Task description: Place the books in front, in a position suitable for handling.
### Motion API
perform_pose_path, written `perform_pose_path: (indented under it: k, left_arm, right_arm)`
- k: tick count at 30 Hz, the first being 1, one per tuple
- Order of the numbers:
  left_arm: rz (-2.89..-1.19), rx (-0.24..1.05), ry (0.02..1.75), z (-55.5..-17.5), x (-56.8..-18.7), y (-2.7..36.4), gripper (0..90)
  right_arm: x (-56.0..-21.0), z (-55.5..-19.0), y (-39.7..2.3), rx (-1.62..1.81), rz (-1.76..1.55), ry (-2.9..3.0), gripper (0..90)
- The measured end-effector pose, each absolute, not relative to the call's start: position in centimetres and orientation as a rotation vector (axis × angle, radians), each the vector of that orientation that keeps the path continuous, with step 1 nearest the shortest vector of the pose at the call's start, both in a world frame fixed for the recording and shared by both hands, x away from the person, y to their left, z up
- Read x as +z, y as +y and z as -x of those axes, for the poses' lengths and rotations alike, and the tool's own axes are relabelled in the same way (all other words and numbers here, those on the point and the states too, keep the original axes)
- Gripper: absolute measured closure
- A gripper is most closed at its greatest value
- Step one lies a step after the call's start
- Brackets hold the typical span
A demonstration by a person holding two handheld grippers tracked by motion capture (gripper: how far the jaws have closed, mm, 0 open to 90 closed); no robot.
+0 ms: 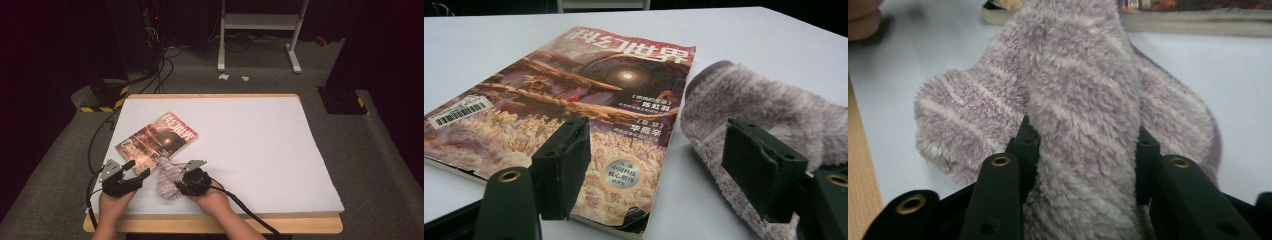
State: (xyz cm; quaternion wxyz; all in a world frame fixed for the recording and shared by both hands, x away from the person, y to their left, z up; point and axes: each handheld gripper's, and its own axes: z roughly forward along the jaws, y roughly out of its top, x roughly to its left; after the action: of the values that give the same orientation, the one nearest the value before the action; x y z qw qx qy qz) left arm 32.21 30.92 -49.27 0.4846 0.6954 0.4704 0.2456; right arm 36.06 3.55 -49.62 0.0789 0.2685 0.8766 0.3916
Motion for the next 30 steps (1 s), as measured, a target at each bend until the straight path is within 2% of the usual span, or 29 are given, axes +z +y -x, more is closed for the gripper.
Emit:
perform_pose_path:
  k: [5,13,14,30]
  left_arm:
    - [-1.710,0.596,1.138,-32.2,-49.5,30.7,28.3]
    - [-1.714,0.603,1.140,-32.2,-49.6,30.7,28.4]
    - [-1.717,0.602,1.141,-32.3,-49.7,30.7,28.4]
    - [-1.747,0.591,1.144,-32.3,-49.9,30.2,29.2]
  right_arm:
    - [-48.2,-35.6,1.8,1.222,-0.827,2.489,61.4]
    - [-46.1,-36.5,-3.3,1.282,-0.965,2.328,61.0]
    - [-45.7,-36.6,-5.1,1.286,-0.993,2.282,60.9]
    - [-44.6,-37.7,-15.4,1.155,-1.188,2.028,59.7]
